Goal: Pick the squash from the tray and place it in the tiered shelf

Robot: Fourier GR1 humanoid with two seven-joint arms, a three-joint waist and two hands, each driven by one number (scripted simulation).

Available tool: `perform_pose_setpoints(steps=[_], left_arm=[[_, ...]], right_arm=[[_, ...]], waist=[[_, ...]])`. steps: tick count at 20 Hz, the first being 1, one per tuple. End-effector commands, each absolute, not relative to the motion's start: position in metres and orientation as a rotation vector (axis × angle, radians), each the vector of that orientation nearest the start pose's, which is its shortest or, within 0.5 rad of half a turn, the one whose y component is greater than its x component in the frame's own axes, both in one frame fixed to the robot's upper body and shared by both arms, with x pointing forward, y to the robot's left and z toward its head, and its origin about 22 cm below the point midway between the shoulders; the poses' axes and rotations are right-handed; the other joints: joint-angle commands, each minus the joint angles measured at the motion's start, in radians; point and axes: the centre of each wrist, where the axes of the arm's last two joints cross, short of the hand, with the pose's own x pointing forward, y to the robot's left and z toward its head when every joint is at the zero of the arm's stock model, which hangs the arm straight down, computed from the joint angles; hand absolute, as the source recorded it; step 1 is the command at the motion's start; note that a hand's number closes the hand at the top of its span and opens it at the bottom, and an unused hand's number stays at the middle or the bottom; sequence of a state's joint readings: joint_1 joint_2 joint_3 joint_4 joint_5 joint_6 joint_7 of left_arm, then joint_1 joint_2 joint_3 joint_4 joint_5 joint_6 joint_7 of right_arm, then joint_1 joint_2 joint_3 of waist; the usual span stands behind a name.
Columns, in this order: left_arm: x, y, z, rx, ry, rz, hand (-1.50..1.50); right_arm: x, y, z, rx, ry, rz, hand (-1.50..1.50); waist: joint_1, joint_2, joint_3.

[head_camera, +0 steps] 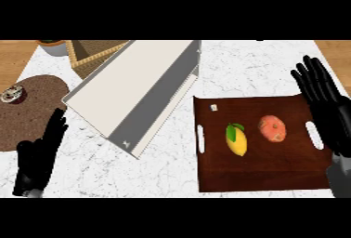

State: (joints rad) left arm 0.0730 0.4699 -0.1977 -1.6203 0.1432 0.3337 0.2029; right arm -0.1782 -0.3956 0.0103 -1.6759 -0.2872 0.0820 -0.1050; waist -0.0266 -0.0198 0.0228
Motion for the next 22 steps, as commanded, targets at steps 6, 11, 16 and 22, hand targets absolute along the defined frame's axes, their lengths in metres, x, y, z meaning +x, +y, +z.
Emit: perform_pose_setpoints(steps=[6,11,16,22], left_arm=[[0.256,0.270,0.071,0.289,-1.667,-0.004,0.00],[0.258,0.252,0.062,0.204,-1.631,0.025,0.00],[0.251,0.257,0.063,0.219,-1.609,0.012,0.00],[0.253,0.262,0.060,0.228,-1.609,0.037,0.00]], right_arm=[[0.312,-0.286,0.090,0.504,-1.732,0.616,1.50],[0.343,-0.345,0.066,0.495,-1.704,0.273,-1.50],[0.346,-0.403,0.106,0.616,-1.714,0.561,-1.50],[0.339,-0.394,0.175,0.452,-1.533,1.106,-1.50]], waist=[[0.083,0.036,-0.021],[0.065,0.036,-0.020],[0.064,0.030,-0.019],[0.039,0.023,-0.021]])
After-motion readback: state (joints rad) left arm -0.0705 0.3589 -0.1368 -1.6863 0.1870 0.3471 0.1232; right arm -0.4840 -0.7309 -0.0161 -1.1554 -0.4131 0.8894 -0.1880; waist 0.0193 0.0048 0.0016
